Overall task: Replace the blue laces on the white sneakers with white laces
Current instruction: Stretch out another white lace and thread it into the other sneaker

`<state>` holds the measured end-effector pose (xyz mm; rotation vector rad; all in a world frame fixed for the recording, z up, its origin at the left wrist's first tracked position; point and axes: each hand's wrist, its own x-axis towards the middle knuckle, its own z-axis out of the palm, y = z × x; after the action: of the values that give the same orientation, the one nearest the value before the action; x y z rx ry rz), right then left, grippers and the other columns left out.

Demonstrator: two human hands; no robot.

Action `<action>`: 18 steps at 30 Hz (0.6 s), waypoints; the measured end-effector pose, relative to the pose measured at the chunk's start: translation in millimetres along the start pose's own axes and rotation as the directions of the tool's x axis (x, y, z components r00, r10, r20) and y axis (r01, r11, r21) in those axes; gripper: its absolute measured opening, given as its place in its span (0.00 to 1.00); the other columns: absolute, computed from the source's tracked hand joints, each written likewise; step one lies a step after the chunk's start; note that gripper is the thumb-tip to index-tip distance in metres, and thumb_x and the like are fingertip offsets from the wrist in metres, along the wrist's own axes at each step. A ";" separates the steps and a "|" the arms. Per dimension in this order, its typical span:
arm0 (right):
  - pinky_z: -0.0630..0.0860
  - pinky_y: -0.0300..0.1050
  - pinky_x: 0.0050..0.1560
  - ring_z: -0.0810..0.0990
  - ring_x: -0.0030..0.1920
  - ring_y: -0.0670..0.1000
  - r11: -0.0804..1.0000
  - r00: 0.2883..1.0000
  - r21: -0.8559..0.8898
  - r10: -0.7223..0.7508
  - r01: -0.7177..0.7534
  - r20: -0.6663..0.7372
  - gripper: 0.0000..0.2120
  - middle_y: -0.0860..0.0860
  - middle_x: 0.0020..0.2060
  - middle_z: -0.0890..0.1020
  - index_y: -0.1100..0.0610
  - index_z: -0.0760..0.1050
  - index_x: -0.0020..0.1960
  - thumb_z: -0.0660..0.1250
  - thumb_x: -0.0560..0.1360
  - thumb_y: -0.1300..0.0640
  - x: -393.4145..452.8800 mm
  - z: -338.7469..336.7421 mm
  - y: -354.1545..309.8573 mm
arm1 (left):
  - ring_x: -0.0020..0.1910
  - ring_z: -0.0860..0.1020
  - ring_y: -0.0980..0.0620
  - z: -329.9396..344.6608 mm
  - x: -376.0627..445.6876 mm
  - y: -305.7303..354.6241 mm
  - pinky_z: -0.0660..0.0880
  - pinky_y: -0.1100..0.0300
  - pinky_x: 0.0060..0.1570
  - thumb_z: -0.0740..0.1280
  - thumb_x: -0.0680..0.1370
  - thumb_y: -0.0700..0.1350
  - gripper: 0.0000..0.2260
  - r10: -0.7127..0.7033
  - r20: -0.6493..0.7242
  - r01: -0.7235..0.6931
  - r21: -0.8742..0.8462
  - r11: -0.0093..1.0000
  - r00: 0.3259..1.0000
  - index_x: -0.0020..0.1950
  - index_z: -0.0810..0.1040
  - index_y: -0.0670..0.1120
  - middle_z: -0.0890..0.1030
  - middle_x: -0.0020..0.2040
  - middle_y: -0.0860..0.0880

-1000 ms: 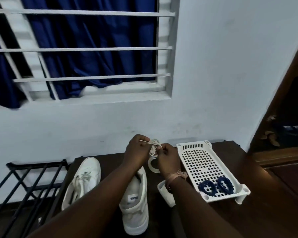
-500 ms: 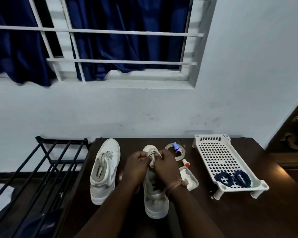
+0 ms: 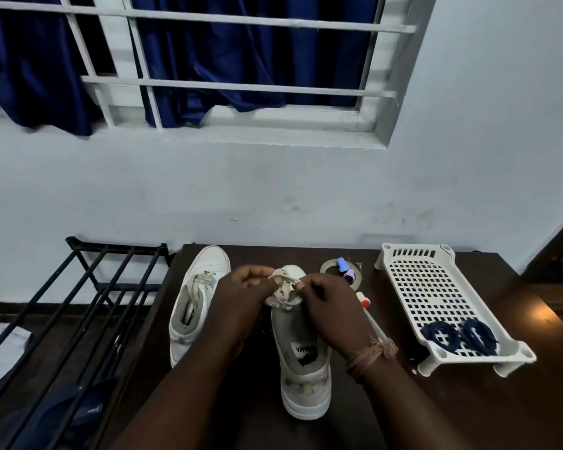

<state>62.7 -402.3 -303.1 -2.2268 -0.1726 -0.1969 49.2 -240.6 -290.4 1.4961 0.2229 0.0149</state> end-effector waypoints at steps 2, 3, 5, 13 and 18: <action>0.76 0.40 0.45 0.80 0.41 0.42 0.997 1.000 0.072 0.019 -0.018 -0.019 0.05 0.44 0.38 0.84 0.53 0.84 0.42 0.71 0.76 0.56 1.5 -3.1 -3.1 | 0.41 0.85 0.43 -1.7 5.6 5.8 0.81 0.49 0.45 0.78 0.73 0.40 0.08 0.031 -0.025 -0.029 0.067 0.997 0.999 0.50 0.84 0.42 0.85 0.43 0.38; 0.76 0.38 0.46 0.81 0.42 0.41 0.992 0.999 0.120 0.044 -0.041 -0.028 0.04 0.44 0.38 0.84 0.53 0.84 0.43 0.72 0.76 0.57 2.9 -4.3 -4.6 | 0.42 0.85 0.42 -2.7 9.3 6.7 0.81 0.48 0.46 0.78 0.72 0.40 0.08 0.046 -0.024 -0.043 0.116 0.992 0.999 0.48 0.84 0.44 0.85 0.42 0.39; 0.76 0.36 0.46 0.82 0.42 0.41 0.973 0.993 0.217 0.094 -0.075 -0.077 0.04 0.44 0.39 0.85 0.53 0.85 0.43 0.72 0.75 0.58 5.3 -6.9 -6.6 | 0.38 0.84 0.51 -6.8 16.9 7.1 0.81 0.52 0.44 0.80 0.69 0.43 0.08 0.095 -0.032 -0.084 0.258 0.962 0.995 0.44 0.85 0.48 0.85 0.38 0.46; 0.74 0.36 0.43 0.81 0.38 0.41 0.909 0.976 0.413 0.133 -0.052 -0.171 0.03 0.48 0.39 0.85 0.56 0.80 0.47 0.67 0.79 0.59 14.1 -3.8 -11.1 | 0.45 0.77 0.56 -26.0 25.9 -3.2 0.68 0.62 0.40 0.70 0.73 0.37 0.11 0.330 0.001 -0.193 0.814 0.547 0.944 0.44 0.83 0.54 0.79 0.45 0.55; 0.79 0.45 0.42 0.82 0.37 0.51 0.905 0.998 0.422 -0.022 0.048 -0.066 0.04 0.53 0.37 0.84 0.55 0.80 0.47 0.67 0.79 0.60 11.3 -3.9 -15.5 | 0.56 0.79 0.58 -12.6 20.3 12.4 0.72 0.69 0.50 0.64 0.72 0.35 0.21 0.276 0.124 -0.300 0.500 0.812 0.953 0.60 0.81 0.55 0.82 0.58 0.55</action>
<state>70.5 -395.3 -286.5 -1.7822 -0.2020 -0.2221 68.7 -224.2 -281.7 2.0563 -0.0509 0.1788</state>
